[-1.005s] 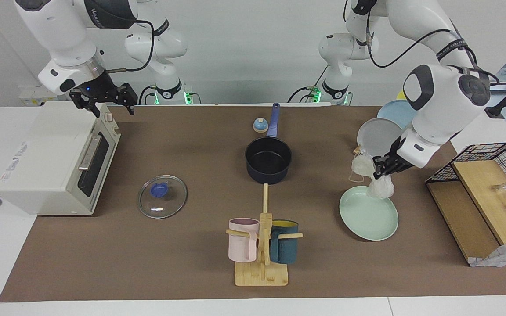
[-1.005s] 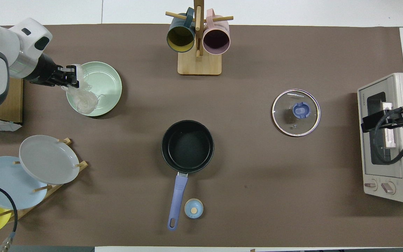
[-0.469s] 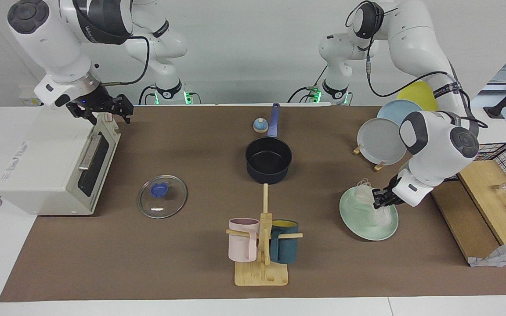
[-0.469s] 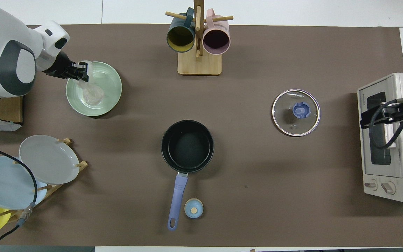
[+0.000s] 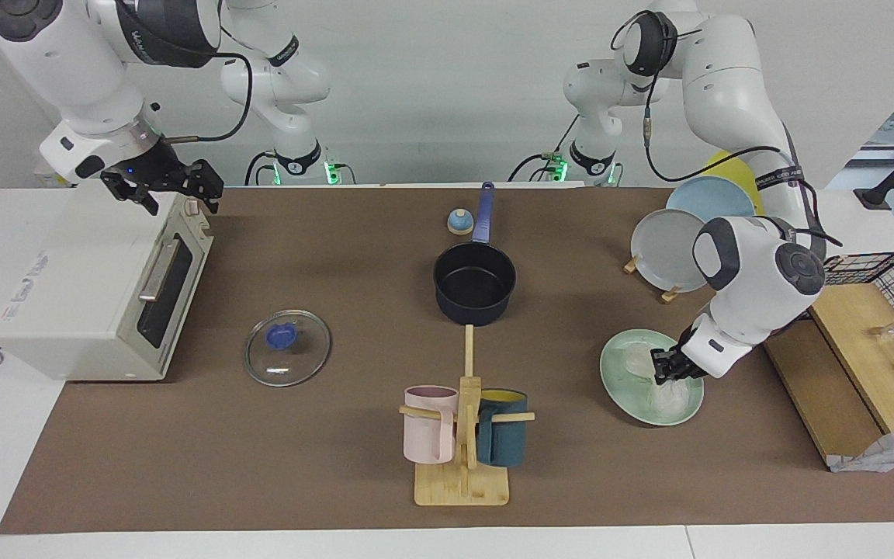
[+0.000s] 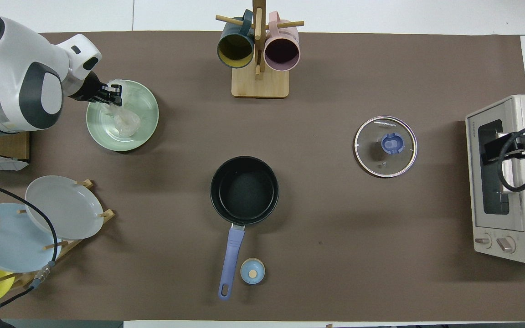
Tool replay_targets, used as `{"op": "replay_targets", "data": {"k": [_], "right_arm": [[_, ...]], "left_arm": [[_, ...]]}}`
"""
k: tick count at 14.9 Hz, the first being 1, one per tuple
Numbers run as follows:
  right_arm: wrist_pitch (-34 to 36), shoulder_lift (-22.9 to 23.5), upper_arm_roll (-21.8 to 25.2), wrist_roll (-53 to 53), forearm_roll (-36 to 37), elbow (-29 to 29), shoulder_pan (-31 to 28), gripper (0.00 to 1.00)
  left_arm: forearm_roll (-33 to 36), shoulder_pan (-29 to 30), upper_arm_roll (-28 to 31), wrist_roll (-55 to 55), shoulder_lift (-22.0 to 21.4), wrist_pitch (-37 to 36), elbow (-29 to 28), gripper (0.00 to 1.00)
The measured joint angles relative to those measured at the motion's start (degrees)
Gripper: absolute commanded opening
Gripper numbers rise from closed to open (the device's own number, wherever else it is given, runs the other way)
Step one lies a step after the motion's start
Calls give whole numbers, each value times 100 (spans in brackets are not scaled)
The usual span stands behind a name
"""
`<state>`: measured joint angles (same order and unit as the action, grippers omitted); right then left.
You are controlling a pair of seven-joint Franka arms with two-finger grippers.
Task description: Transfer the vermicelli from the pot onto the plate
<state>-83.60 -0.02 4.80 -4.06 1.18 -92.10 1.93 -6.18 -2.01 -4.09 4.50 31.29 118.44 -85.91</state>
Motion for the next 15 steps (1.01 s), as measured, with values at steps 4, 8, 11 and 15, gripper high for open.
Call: {"op": "replay_targets", "data": {"k": [4, 8, 11, 15], "right_arm": [[2, -37, -5, 0, 0, 11, -1, 100], [1, -38, -5, 13, 0, 21, -2, 100], [2, -40, -11, 36, 0, 50, -1, 100], [41, -87, -19, 45, 0, 66, 0, 100]], "left_arm": [[0, 3, 4, 14, -58, -67, 16, 100], [4, 9, 48, 4, -694, -1012, 95, 100], [157, 13, 115, -278, -1461, -1730, 111, 100], [257, 9, 105, -611, -2308, -2463, 101, 100]]}}
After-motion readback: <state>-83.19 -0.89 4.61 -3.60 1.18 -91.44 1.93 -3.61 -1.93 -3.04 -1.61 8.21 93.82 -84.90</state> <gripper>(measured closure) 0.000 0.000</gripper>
